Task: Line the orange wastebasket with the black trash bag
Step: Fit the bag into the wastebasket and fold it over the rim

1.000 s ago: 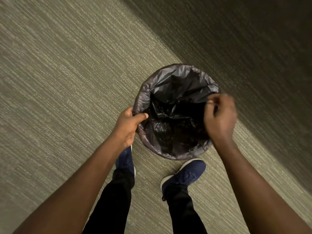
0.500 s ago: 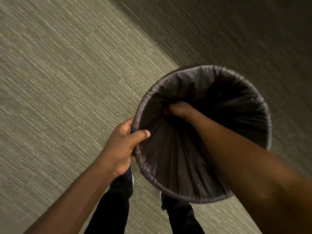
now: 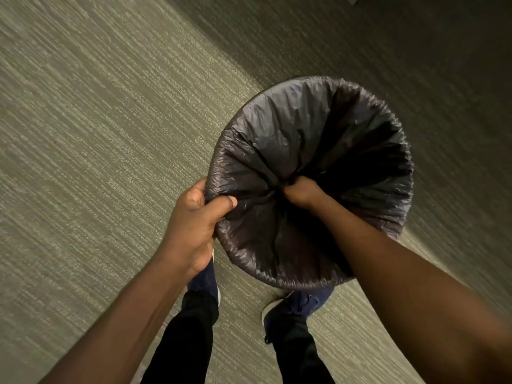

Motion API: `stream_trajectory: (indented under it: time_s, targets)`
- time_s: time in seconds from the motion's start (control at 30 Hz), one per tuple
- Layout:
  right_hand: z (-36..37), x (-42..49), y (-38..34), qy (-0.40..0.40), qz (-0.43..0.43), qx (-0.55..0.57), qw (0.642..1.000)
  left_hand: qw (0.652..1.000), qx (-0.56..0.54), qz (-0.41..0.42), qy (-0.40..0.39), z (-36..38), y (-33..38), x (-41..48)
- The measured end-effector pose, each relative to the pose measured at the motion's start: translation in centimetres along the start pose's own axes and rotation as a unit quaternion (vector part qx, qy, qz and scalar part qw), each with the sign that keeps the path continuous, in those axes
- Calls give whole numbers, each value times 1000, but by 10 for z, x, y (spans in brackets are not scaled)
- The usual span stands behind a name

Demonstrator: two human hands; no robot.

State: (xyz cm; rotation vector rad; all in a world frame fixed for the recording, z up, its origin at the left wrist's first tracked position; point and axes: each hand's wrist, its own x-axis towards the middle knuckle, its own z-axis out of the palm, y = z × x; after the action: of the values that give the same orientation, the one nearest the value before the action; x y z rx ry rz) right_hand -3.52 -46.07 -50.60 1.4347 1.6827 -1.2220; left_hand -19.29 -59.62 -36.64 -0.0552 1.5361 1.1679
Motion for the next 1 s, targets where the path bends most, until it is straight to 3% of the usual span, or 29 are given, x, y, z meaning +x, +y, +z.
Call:
stream_trajectory:
  time_s: [0.17, 0.2, 0.27, 0.33, 0.37, 0.4, 0.47, 0.53, 0.6, 0.87, 1.0]
  targets:
    - [-27, -59, -18, 80, -110, -27, 990, 999, -30, 9, 19, 2, 7, -2]
    - [-37, -80, -21, 144, -152, -1, 978, 999, -36, 7, 22, 2, 9, -2]
    - [-65, -123, -23, 333, -227, 44, 914, 998, -51, 1, 27, 0, 14, -2]
    - [-98, -157, -16, 468, -213, 39, 857, 997, -63, -13, 29, -3, 22, -1]
    - [-112, -167, -7, 479, -166, 47, 861, 997, -68, -20, 27, -6, 26, 0]
    - [-123, -172, 1, 446, -100, 77, 886, 997, -73, -28, 23, -8, 32, 1]
    - [-133, -174, 14, 290, 25, 202, 935, 996, -75, -41, 13, -10, 43, 2]
    - [-134, -173, 24, 124, 77, 353, 924, 996, -73, -51, -1, -8, 56, 2]
    - [-133, -175, 33, 41, 91, 431, 897, 997, -60, -51, -1, -5, 68, 0]
    - [-135, -214, 33, 66, 107, 482, 867, 997, 43, 35, 52, 19, 106, -25]
    - [-139, -245, 35, 77, 114, 527, 839, 998, 52, 17, 6, 36, 103, -65]
